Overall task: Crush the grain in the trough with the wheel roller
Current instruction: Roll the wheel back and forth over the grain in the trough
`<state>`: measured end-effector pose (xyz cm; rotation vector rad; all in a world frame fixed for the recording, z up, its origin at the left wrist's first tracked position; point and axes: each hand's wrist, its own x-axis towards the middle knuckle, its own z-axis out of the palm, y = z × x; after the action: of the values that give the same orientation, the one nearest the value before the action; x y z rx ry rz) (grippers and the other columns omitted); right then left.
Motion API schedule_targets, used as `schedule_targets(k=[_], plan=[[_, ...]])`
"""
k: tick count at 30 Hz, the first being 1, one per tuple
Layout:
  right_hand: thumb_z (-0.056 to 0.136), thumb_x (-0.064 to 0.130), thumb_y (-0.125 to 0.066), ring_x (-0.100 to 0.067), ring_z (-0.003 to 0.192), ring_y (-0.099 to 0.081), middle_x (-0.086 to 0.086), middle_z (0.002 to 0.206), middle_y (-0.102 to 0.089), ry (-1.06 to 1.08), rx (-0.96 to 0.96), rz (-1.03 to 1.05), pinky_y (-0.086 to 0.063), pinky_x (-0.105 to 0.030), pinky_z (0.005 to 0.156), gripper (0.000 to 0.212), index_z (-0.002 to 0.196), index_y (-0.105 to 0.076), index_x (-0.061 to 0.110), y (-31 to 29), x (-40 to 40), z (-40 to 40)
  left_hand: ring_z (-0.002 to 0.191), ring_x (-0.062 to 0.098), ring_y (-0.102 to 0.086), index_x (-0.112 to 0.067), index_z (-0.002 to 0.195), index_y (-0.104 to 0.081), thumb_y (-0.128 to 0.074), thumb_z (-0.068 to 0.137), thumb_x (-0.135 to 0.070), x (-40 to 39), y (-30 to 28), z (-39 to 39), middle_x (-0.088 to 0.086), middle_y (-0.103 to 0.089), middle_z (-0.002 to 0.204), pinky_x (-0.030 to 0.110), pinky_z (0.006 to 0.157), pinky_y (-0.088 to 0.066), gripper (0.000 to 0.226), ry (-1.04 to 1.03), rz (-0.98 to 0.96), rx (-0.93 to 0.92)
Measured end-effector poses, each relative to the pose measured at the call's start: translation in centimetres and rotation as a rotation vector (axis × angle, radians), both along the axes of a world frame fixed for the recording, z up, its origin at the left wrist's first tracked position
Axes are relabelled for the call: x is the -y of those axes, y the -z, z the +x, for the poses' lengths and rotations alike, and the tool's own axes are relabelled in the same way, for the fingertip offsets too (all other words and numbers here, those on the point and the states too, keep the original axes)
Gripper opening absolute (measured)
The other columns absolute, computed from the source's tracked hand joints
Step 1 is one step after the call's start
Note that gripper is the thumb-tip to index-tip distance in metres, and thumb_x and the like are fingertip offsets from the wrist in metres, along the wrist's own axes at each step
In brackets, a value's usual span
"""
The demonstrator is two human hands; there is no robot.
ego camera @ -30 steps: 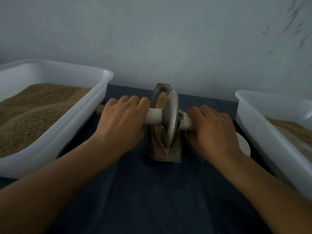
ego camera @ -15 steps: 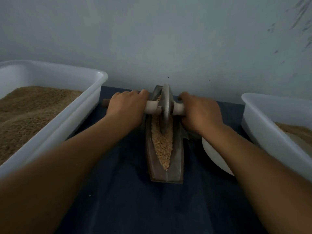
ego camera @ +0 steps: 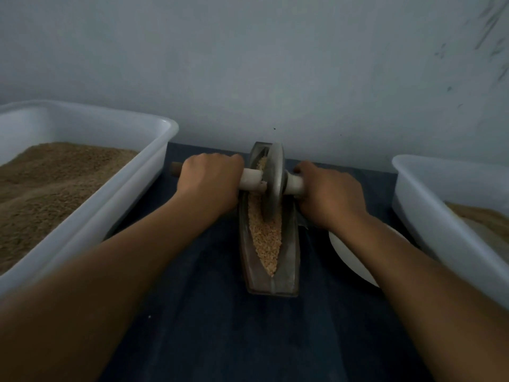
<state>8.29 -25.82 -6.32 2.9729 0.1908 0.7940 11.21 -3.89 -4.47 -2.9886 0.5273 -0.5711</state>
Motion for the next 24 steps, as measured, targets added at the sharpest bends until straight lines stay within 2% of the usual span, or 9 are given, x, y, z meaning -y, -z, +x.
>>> schedule_targets(k=[3,7,12,14,16,20,24], plan=[[0.082,0.038,-0.064,-0.025,0.077,-0.062,0.004,0.089,-0.065,-0.021,-0.006,-0.021,-0.03,-0.033,0.06,0.026,0.105,-0.055,0.028,0.1,-0.3,-2.2,0.072,0.017,-0.046,-0.025,0.097,-0.043,-0.069,0.083,-0.035,-0.5,0.3,-1.7,-0.002,-0.059,0.09,0.034,0.061,-0.036,0.03,0.026,-0.006,0.028],[0.086,0.034,-0.061,-0.023,0.076,-0.055,0.003,0.087,-0.06,-0.028,0.081,-0.063,-0.025,-0.033,0.065,0.022,0.105,-0.058,0.024,0.4,-1.0,-5.5,0.069,0.015,-0.045,-0.032,0.089,-0.035,-0.066,0.081,-0.042,-2.1,0.5,-3.6,-0.01,-0.05,0.081,0.031,0.058,-0.034,0.034,0.084,-0.073,0.011],[0.083,0.028,-0.063,-0.024,0.077,-0.053,-0.002,0.087,-0.059,-0.064,0.178,-0.039,-0.028,-0.035,0.07,0.023,0.104,-0.061,0.018,-0.1,-1.8,-8.3,0.071,0.018,-0.058,-0.034,0.089,-0.039,-0.062,0.081,-0.043,-3.9,0.1,-5.1,-0.009,-0.058,0.08,0.032,0.061,-0.048,0.025,0.122,-0.061,-0.028],[0.082,0.03,-0.063,-0.023,0.076,-0.052,-0.001,0.086,-0.058,-0.079,0.173,-0.031,-0.027,-0.033,0.07,0.024,0.103,-0.06,0.018,-0.1,-1.6,-8.8,0.068,0.017,-0.055,-0.037,0.086,-0.035,-0.061,0.081,-0.045,-4.3,0.1,-5.4,-0.01,-0.056,0.076,0.033,0.063,-0.044,0.027,0.113,-0.035,0.019],[0.082,0.03,-0.065,-0.022,0.074,-0.052,-0.001,0.085,-0.057,-0.081,0.168,-0.045,-0.025,-0.031,0.069,0.025,0.103,-0.06,0.019,-0.1,-1.3,-8.8,0.068,0.015,-0.045,-0.039,0.086,-0.033,-0.06,0.082,-0.046,-4.5,0.2,-5.4,-0.012,-0.051,0.074,0.034,0.068,-0.034,0.029,0.072,0.01,0.076],[0.082,0.029,-0.064,-0.025,0.071,-0.053,-0.001,0.081,-0.058,-0.07,0.183,-0.097,-0.024,-0.033,0.067,0.02,0.098,-0.059,0.018,0.0,-1.0,-7.3,0.072,0.017,-0.044,-0.031,0.093,-0.032,-0.065,0.084,-0.039,-3.8,0.8,-4.6,-0.007,-0.05,0.081,0.036,0.069,-0.035,0.036,-0.025,-0.049,-0.052],[0.081,0.034,-0.064,-0.026,0.072,-0.056,0.001,0.082,-0.059,-0.028,0.097,-0.105,-0.024,-0.034,0.064,0.021,0.096,-0.056,0.021,-0.1,-0.7,-4.1,0.071,0.02,-0.05,-0.026,0.096,-0.034,-0.066,0.084,-0.039,-2.9,0.6,-3.1,-0.002,-0.054,0.084,0.035,0.068,-0.038,0.036,-0.068,-0.025,-0.063]])
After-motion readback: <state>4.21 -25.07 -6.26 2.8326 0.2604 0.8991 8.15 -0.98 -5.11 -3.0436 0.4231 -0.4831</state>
